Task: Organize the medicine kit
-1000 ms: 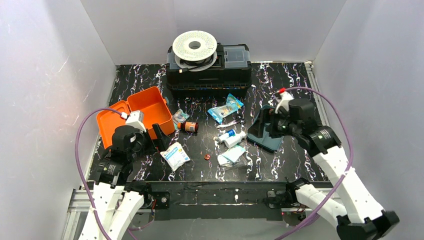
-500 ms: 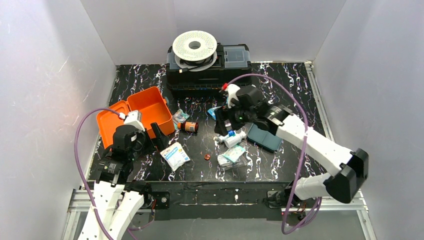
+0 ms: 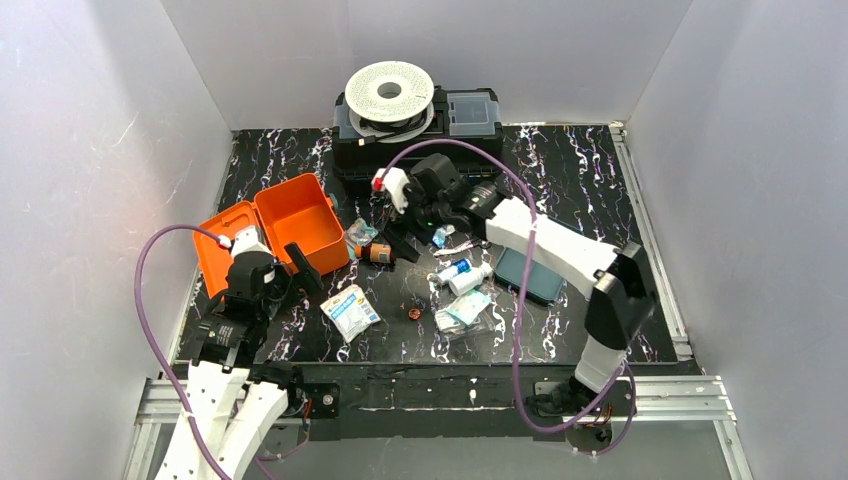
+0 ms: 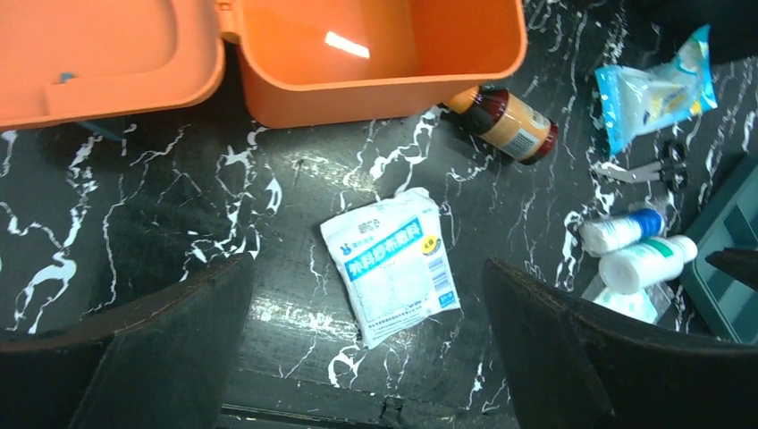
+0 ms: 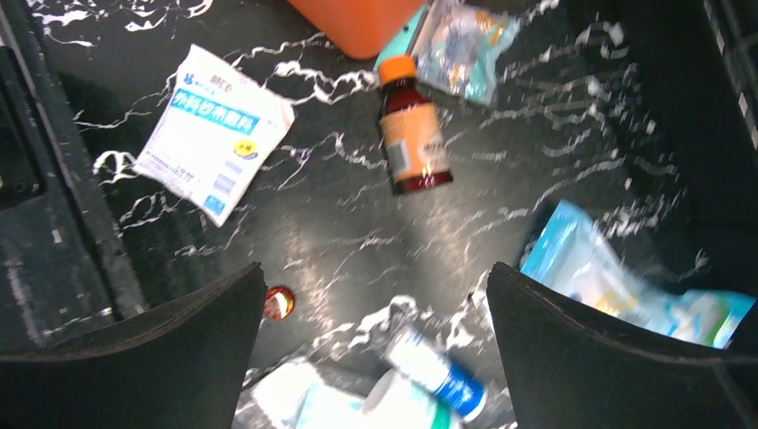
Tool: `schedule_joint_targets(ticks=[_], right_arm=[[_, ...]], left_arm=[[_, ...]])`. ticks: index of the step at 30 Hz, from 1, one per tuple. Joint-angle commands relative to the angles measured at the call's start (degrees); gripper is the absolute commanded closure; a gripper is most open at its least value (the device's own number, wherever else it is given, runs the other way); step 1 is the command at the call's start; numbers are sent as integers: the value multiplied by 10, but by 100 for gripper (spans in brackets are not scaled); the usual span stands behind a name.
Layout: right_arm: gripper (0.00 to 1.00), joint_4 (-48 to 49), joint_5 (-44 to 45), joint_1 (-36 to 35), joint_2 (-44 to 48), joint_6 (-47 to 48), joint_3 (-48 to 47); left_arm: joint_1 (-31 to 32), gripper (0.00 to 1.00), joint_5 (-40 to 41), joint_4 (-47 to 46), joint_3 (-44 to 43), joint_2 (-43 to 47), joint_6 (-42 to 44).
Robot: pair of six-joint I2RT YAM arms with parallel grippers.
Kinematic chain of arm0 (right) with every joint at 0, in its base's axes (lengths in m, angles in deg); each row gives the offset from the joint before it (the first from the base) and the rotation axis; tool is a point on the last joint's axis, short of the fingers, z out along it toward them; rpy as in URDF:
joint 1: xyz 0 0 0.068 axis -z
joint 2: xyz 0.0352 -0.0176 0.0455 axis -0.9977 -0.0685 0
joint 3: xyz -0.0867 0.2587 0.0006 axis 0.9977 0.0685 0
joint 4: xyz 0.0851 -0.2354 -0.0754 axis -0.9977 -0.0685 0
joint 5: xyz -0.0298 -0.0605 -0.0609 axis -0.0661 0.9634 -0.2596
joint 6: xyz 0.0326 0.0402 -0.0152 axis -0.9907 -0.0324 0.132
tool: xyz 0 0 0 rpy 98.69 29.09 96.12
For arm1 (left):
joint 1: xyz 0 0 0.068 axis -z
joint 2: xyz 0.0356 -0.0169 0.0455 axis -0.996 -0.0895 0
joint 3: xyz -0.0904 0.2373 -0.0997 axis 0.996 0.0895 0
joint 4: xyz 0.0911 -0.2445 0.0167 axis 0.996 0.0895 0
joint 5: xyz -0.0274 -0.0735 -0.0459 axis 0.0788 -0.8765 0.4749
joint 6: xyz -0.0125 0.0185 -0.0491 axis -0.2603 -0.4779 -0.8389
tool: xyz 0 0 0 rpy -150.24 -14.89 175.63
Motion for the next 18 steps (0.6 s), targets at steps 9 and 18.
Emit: schedule_joint_targets(ticks=[9,18], right_arm=[[0,-47,-82,-4,-184,176,-194],[0,-118,-110,-2,-309,197,-320]], left_arm=[[1,0,90,35,-20,-10,-49],[1,1,87,33,-20,-23,-46]])
